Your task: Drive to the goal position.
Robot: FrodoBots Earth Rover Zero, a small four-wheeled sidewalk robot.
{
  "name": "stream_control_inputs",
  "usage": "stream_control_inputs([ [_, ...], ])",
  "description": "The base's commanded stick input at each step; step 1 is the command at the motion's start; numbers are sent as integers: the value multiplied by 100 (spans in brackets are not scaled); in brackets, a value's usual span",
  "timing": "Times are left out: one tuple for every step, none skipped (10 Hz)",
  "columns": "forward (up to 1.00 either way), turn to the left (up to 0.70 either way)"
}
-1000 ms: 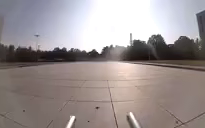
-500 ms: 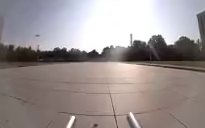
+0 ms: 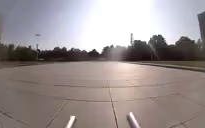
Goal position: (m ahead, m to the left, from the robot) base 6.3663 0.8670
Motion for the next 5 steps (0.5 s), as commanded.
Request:
stream_control_inputs([
  [70,0],
  [70,0],
  [70,0],
  [70,0],
  [70,0],
])
